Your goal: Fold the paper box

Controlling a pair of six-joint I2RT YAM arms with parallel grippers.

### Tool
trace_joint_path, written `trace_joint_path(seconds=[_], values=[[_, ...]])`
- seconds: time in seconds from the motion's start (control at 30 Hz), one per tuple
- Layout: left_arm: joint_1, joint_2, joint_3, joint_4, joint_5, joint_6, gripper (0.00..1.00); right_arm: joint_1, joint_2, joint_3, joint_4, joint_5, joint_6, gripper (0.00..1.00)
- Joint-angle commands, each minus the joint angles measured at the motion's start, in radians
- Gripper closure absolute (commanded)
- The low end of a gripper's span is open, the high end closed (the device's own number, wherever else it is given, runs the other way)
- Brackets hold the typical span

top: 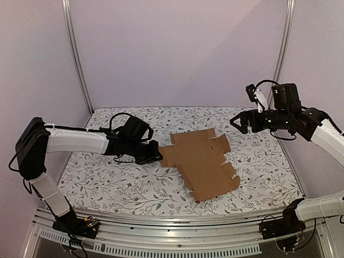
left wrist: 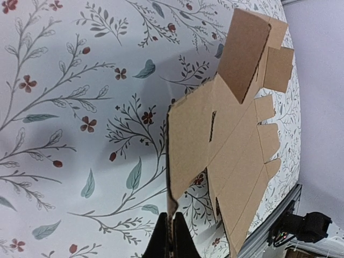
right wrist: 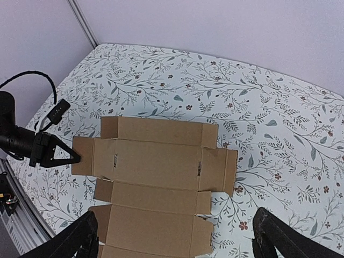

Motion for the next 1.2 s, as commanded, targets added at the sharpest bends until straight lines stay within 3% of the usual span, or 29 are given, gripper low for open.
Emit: trace_joint_path(seconds=[0.0,0.2,0.63,1.17], values=[[0.010,-0.057,0.034,-0.141,-0.059,0.193,1.00,0.040,0.042,0.045,0.077,-0.107,-0.112,0.01],[0.008,-0.138,0.028,-0.201,-0.140,0.324,1.00,0.083,0.120,0.113,0.097,-0.186,-0.307,0.01],[-0.029,-0.298,0.028,-0.333,-0.342,0.566,1.00,0.087,0.383,0.341,-0.118,-0.224,-0.652,0.03],[-0.145,-0.347,0.032,-0.357,-0.581,0.826,1.00,0.142,0.667,0.571,-0.255,-0.257,-0.798,0.13]])
